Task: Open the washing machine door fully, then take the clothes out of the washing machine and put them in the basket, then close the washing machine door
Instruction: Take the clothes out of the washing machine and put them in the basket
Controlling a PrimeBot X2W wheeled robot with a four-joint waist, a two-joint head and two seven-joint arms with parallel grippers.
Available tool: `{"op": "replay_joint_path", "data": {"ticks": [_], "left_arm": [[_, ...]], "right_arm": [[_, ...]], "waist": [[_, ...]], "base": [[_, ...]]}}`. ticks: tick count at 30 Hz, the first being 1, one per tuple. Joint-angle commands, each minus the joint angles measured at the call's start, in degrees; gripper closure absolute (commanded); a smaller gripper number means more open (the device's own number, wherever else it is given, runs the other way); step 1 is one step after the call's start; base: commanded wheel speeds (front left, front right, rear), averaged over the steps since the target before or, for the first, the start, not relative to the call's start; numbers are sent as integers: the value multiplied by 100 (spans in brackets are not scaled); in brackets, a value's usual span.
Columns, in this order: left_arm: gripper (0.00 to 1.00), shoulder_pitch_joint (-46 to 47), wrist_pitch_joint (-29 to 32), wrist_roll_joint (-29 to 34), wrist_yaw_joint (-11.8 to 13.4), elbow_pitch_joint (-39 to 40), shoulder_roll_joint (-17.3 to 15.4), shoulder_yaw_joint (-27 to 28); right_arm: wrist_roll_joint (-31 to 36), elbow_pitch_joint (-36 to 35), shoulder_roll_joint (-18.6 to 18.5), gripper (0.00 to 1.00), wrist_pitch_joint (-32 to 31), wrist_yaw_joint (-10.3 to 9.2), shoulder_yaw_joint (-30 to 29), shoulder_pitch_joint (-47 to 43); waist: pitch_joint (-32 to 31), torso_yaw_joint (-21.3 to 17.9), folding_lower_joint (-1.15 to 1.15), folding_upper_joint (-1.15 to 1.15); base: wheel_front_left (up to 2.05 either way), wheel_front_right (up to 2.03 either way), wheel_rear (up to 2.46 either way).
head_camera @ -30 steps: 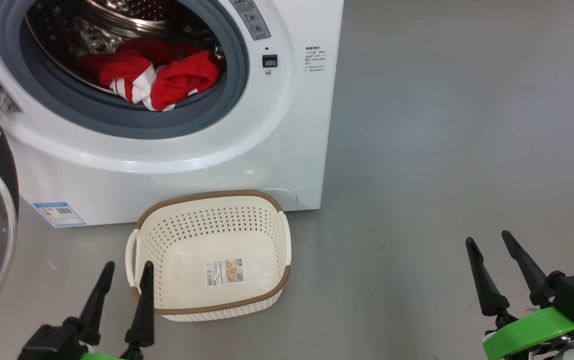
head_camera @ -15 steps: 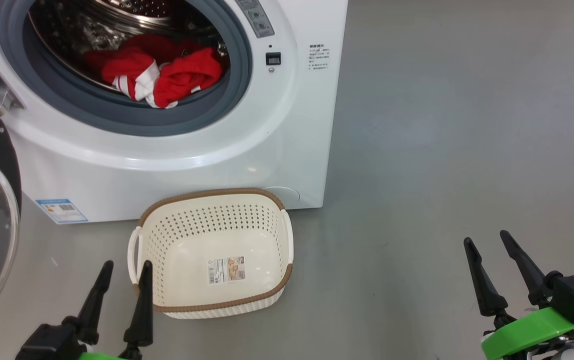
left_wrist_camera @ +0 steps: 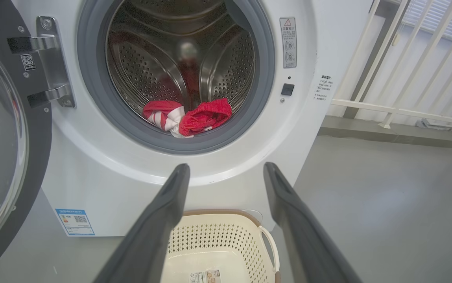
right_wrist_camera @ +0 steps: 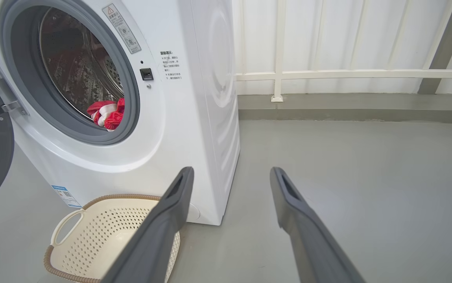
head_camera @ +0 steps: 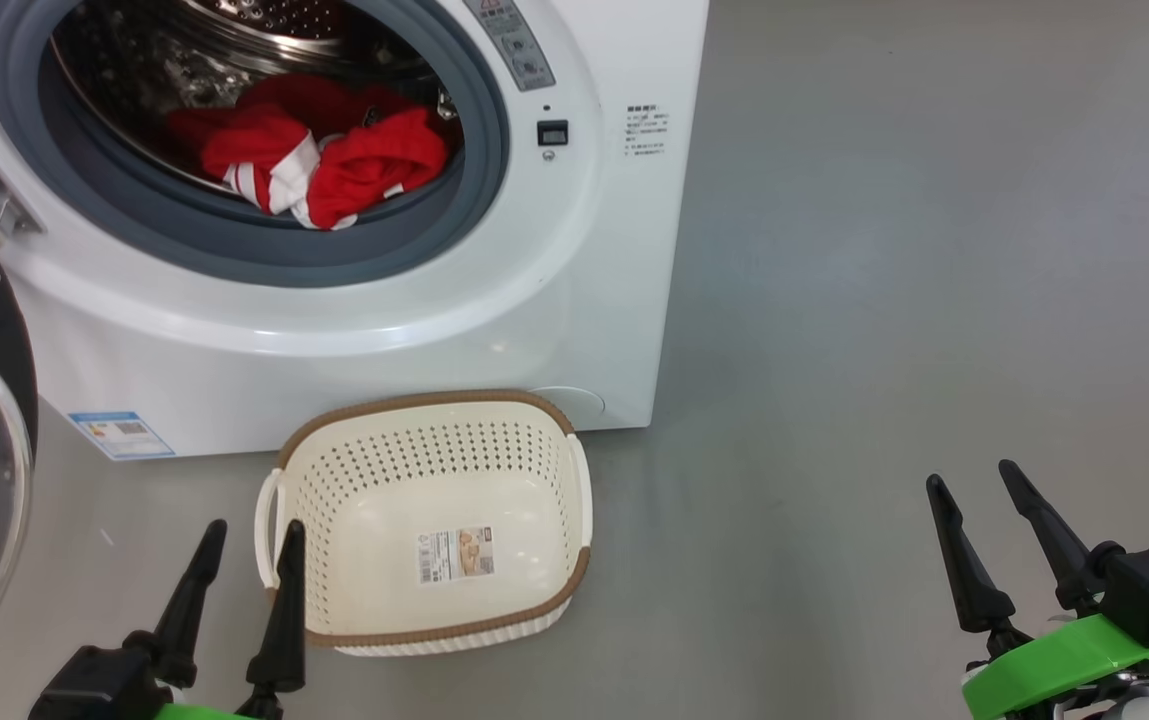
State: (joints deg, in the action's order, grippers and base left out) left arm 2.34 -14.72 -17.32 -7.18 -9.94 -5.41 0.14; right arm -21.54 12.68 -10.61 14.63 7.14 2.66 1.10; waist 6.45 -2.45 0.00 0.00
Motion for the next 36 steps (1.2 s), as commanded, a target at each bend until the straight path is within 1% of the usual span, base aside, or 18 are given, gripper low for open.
{"op": "replay_joint_path", "data": {"ticks": [1,14,36], "left_arm": [[0,187,-28,-21,-31,124,-124,180],[0,301,-28,88,-31,43,-113,180],[0,369,-28,125,-31,-2,-88,175]], "right_arm": [[17,-168,-96,0,37,35,129,74],[14,-170,-73,0,37,35,143,144],[10,-165,-68,0,37,35,168,192]], "waist": [[16,6,0,0],[119,34,0,0],[195,42,0,0]], "base": [[106,-117,12],[89,-98,10],[2,-2,0]]}}
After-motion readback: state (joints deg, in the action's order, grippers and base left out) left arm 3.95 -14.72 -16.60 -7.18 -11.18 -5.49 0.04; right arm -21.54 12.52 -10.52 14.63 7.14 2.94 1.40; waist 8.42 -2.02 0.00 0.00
